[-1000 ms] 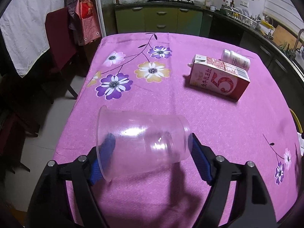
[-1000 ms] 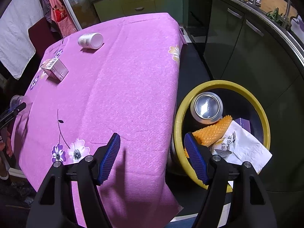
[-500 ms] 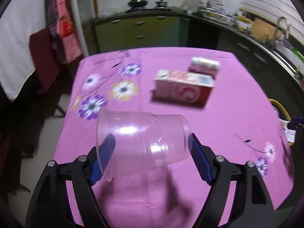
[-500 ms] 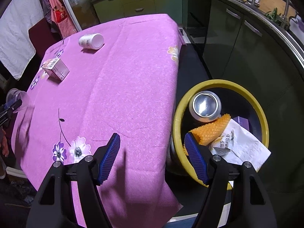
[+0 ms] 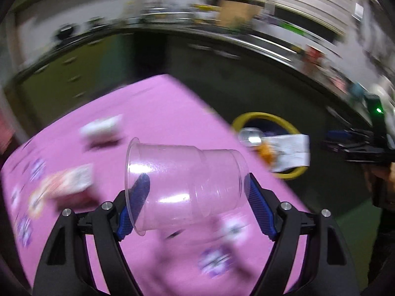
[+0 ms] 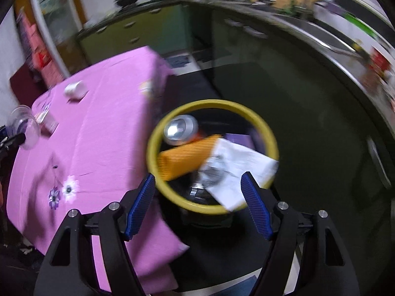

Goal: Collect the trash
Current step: 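Carry the clear cup over the bin and open the left tool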

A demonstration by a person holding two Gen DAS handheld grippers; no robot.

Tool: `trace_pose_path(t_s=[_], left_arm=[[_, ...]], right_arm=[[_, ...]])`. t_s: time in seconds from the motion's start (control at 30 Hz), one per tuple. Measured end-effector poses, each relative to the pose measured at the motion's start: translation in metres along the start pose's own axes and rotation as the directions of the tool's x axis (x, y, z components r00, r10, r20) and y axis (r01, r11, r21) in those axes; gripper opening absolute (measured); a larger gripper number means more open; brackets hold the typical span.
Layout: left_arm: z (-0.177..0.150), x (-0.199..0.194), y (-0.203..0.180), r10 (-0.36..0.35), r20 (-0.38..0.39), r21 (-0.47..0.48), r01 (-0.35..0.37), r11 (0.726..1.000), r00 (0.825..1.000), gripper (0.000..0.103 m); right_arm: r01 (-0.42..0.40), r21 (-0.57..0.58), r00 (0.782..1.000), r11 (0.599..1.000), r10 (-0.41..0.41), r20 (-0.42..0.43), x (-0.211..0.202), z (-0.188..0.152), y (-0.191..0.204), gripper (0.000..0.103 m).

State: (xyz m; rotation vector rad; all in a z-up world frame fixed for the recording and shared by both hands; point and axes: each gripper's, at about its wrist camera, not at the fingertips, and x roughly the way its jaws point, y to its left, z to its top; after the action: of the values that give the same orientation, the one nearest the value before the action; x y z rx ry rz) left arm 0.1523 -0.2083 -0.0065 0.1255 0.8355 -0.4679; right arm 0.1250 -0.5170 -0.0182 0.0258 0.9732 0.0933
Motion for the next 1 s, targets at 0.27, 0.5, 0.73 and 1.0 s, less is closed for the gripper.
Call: trace_pose_path(t_s=[0.27, 0.5, 0.73, 1.0], left_arm=[[0.066, 0.082, -0.115, -0.222, -0.1, 0.229, 0.239, 0.943, 0.97, 0.074], [0.107, 0.176, -0.185, -0.251, -0.193, 0.275, 0.298, 0.914, 0.949, 0.074], [0.106, 0.249, -0.2, -0.169, -0.281, 0.271, 0.247, 0.931, 0.945, 0.078], [0.109, 0.198, -0.166, -0.218, -0.208, 0.217, 0.262, 0.94, 0.953, 0.082]], right_arm=[[0.048, 0.137, 0.999, 0.989, -0.049, 0.005, -0.018, -0.035, -0.061, 0.072], [0.047, 0.196, 0.999, 0.98, -0.044, -0.024, -0.013, -0.056, -0.085, 0.072], [0.031, 0.228, 0.999, 0.973, -0.023, -0.039, -0.01, -0.066, -0.094, 0.072], [0.01, 0.227, 0.999, 0.974, -0.002, -0.037, -0.008, -0.068, -0.089, 0.072]])
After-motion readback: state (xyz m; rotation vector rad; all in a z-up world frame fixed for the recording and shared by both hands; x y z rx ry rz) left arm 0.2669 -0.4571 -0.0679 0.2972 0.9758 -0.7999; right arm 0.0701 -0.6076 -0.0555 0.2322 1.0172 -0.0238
